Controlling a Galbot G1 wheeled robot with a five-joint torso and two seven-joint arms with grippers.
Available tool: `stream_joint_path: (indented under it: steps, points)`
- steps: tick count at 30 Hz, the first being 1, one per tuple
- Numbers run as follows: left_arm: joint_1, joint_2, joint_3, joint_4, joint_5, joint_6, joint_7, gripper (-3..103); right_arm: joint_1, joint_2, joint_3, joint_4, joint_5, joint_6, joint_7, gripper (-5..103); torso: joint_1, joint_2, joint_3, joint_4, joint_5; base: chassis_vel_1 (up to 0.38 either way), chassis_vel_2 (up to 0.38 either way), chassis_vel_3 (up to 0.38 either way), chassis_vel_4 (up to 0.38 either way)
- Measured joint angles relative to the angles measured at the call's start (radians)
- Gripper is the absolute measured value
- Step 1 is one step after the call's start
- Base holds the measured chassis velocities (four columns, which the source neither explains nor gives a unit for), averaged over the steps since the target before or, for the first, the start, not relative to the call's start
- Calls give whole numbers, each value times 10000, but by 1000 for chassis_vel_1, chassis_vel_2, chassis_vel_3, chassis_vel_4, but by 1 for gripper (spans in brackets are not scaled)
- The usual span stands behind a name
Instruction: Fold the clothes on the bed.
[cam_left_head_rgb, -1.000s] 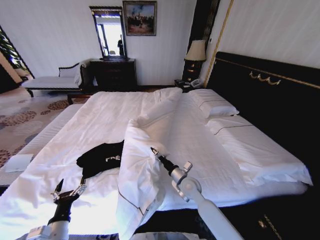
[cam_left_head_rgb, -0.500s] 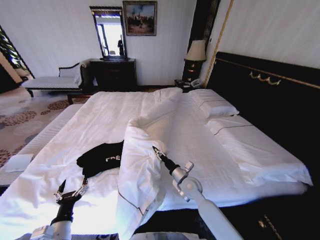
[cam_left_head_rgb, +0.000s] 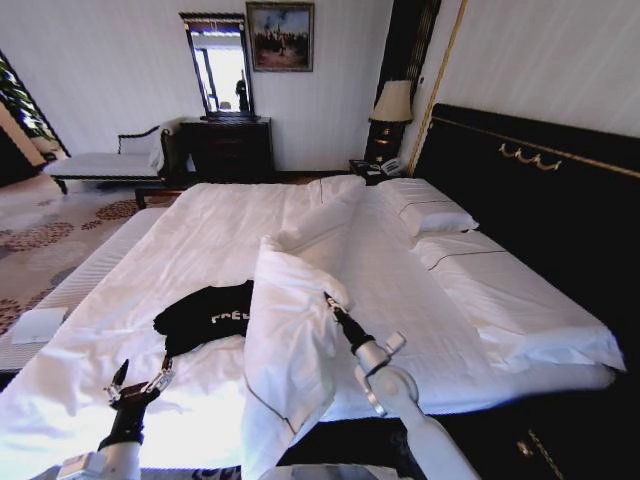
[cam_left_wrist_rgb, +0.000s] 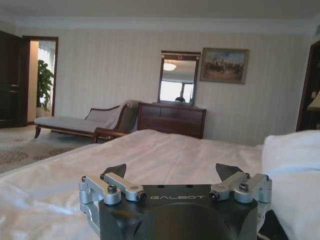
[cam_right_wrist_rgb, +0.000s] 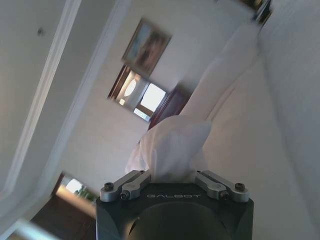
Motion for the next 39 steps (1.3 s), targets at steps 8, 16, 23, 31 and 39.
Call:
stream_joint_path:
  steps: [8,16,23,31,39]
  points:
    - [-98,76,102,-63,-105,23,-23,100,-1745,473,1651,1371,-163,484,45,5,-1,1,-1,0,-2,0,0,0,0]
    - [-192,358,449,-138,-281,73,-78,100,-3533,1129,2525,2659,-1213,1168,1458,5,-1,1,-1,0,-1,0,0,0,0]
    - [-688,1145,873,377,-672,242,-178,100,-5156,2283,3578,4019,-2601,1565,2934,5,0,1,0,0,-3,0,0,0,0]
    - [-1700,2294,1359,779,-1265,597,-255,100,-5981,3383,5865,4659,-3226,1903,4580,5,-1,1,0,0,-1,0,0,0,0]
    - [-2316,2730,1470,1120,-1673,672,-277,100,-5893,3664,6244,3543,-4030,1412,6081,5,0,0,1,2,-1,0,0,0,0]
